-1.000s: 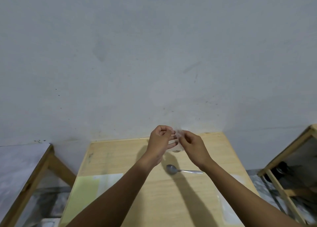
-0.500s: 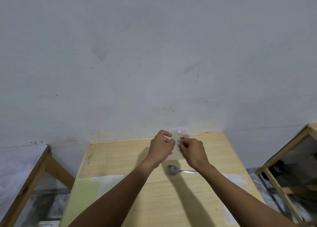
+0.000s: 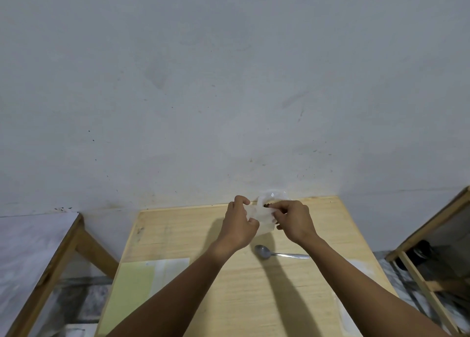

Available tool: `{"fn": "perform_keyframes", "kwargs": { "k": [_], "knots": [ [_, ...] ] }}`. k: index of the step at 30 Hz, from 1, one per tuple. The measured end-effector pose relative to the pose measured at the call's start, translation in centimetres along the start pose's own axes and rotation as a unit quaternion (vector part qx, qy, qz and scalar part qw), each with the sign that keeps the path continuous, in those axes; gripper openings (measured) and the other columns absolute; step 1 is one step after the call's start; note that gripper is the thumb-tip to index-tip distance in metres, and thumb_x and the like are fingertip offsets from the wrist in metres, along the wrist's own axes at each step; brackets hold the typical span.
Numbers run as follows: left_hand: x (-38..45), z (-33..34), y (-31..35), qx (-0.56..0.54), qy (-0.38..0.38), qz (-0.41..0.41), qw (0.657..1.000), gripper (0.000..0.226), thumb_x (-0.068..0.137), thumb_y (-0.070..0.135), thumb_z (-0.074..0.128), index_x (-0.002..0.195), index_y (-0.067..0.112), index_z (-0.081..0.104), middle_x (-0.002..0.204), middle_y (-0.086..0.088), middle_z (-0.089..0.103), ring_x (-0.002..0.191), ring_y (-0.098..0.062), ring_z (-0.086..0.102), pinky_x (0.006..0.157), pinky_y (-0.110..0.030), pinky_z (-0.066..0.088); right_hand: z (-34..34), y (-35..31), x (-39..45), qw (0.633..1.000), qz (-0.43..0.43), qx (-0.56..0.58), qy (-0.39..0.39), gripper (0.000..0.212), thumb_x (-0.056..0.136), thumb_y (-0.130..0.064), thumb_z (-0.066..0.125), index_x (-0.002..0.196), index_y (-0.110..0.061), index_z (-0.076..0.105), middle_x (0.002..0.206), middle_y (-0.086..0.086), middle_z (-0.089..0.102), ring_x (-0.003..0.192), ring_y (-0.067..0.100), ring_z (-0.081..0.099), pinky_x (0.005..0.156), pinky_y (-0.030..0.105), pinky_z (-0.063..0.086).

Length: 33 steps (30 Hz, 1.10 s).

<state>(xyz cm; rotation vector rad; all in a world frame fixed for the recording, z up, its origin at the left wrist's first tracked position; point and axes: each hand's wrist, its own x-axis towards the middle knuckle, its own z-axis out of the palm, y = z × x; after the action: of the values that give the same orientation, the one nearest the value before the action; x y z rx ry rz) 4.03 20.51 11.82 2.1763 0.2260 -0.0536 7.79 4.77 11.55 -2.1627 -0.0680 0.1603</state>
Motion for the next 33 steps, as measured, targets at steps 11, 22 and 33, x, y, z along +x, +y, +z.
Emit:
{"fn": "perform_keyframes", "kwargs": {
  "k": [11, 22, 33],
  "knots": [
    [0.0, -1.4, -0.5, 0.115, -0.049, 0.012, 0.992, 0.05, 0.087, 0.026, 0.053, 0.136, 0.018, 0.05, 0.15, -0.004, 0.032, 0.131, -0.025, 0.042, 0.102, -0.034, 0.043, 0.2, -0.7, 0.5, 0.993, 0.021, 0.114, 0.004, 0.02, 0.089, 0.0, 0.059, 0.095, -0.007, 0.076, 0.089, 0.011, 0.074, 0.072, 0.034, 0.072, 0.067, 0.042, 0.063],
    [-2.1, -1.4, -3.8, 0.161, 0.0, 0.173, 0.972, 0.096, 0.077, 0.062, 0.067, 0.153, 0.034, 0.015, 0.156, 0.022, 0.02, 0.148, -0.007, 0.001, 0.116, -0.032, 0.016, 0.0, -1.2, -0.6, 0.932, 0.116, 0.327, -0.102, 0.014, 0.094, -0.005, 0.062, 0.1, 0.003, 0.072, 0.098, 0.018, 0.069, 0.078, 0.033, 0.069, 0.076, 0.035, 0.062],
    [-2.1, -1.7, -8.0, 0.21, 0.032, 0.22, 0.952, 0.06, 0.079, 0.062, 0.064, 0.129, 0.032, 0.05, 0.128, 0.017, 0.052, 0.129, -0.01, 0.04, 0.112, -0.031, 0.027, 1.6, 0.6, -2.2, 0.914, 0.177, 0.349, -0.11, 0.025, 0.092, -0.009, 0.065, 0.105, 0.012, 0.068, 0.097, 0.021, 0.065, 0.077, 0.031, 0.065, 0.07, 0.029, 0.062]
  ]
}}
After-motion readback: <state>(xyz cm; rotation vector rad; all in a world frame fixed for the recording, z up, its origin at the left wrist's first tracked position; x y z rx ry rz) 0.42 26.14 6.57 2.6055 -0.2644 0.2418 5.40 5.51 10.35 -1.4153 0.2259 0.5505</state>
